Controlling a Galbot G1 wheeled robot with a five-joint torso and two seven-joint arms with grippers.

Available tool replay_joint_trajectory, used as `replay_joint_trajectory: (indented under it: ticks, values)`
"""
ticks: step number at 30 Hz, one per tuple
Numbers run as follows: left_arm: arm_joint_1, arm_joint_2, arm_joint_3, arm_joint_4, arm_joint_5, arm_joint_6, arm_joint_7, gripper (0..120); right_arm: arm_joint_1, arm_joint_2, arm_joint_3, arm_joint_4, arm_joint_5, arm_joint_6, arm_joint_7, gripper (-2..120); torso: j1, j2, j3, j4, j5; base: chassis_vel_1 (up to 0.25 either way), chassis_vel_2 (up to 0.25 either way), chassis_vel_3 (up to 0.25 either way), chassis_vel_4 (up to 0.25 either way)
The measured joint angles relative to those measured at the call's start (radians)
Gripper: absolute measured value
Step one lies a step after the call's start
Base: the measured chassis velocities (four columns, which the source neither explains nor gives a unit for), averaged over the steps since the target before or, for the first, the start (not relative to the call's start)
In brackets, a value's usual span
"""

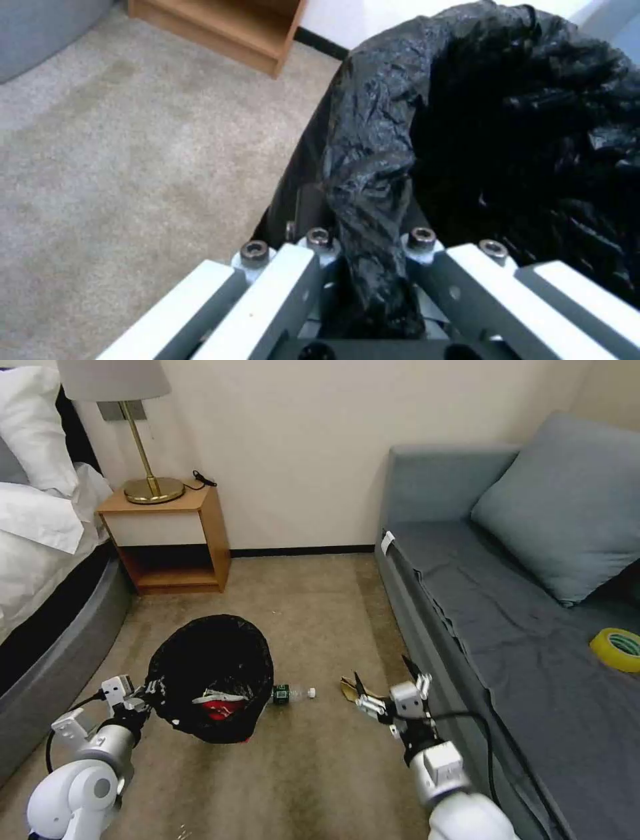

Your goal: Pick up the trash bin, then pick up the garbage on the floor and place it into the trash bin.

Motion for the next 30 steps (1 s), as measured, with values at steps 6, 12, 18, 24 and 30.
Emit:
replay_joint_trajectory:
  ticks: [6, 12, 18, 24, 30]
  values:
    - [-0.002, -0.01, 0.0, -0.004, 0.009, -0.001, -0.005, 4, -0.054, 0.046, 0.003, -0.009, -0.046, 0.041, 0.012, 100, 0.0, 0.0, 0.0, -0.0001, 0.0, 0.0, 0.0, 0.0, 0.0]
    - [0.008, -0.011, -0.005, -0.024, 0.011, 0.001, -0.016, 4, -0.041, 0.045, 0.0, -0.02, -0.059, 0.058, 0.025, 100, 0.0, 0.0, 0.0, 0.0, 0.0001, 0.0, 0.0, 0.0, 0.0]
    - [0.02, -0.014, -0.025, -0.03, 0.008, 0.001, -0.016, 4, -0.022, 0.041, -0.004, -0.02, -0.04, 0.035, 0.063, 100, 0.0, 0.0, 0.0, 0.0001, 0.0001, 0.0, 0.0, 0.0, 0.0]
    - [0.029, -0.028, -0.027, -0.042, 0.01, 0.001, -0.019, 4, -0.032, 0.055, -0.004, -0.02, -0.034, 0.049, 0.088, 100, 0.0, 0.0, 0.0, 0.0001, 0.0001, 0.0, 0.0, 0.0, 0.0]
    - [0.028, -0.03, -0.025, -0.045, 0.012, 0.001, -0.026, 4, -0.028, 0.077, -0.006, -0.031, -0.026, 0.055, 0.09, 100, 0.0, 0.0, 0.0, 0.0001, 0.0001, 0.0, 0.0, 0.0, 0.0]
